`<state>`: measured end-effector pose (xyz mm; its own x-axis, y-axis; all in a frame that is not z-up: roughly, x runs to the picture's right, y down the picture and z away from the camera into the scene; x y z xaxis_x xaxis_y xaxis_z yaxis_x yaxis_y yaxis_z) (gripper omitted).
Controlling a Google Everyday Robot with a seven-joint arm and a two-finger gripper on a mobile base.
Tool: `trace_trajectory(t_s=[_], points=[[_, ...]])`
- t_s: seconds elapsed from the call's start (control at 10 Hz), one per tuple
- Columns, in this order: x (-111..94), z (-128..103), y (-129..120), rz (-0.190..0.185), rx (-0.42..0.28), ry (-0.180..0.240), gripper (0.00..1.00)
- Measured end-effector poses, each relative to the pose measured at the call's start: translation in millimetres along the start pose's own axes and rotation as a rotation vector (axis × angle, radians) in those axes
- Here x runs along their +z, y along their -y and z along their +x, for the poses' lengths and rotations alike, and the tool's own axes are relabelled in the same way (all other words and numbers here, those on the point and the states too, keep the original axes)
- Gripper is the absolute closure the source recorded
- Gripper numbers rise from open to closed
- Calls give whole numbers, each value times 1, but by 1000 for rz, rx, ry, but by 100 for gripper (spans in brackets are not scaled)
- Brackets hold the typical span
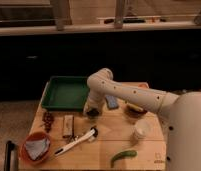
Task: Stack cups into tray
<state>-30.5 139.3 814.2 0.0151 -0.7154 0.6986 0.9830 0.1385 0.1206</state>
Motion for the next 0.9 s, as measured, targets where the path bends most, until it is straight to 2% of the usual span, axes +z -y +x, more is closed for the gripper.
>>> trace_trajectory(t_s=[0.9], points=[[-17, -3, 7, -1, -20, -14, 100]])
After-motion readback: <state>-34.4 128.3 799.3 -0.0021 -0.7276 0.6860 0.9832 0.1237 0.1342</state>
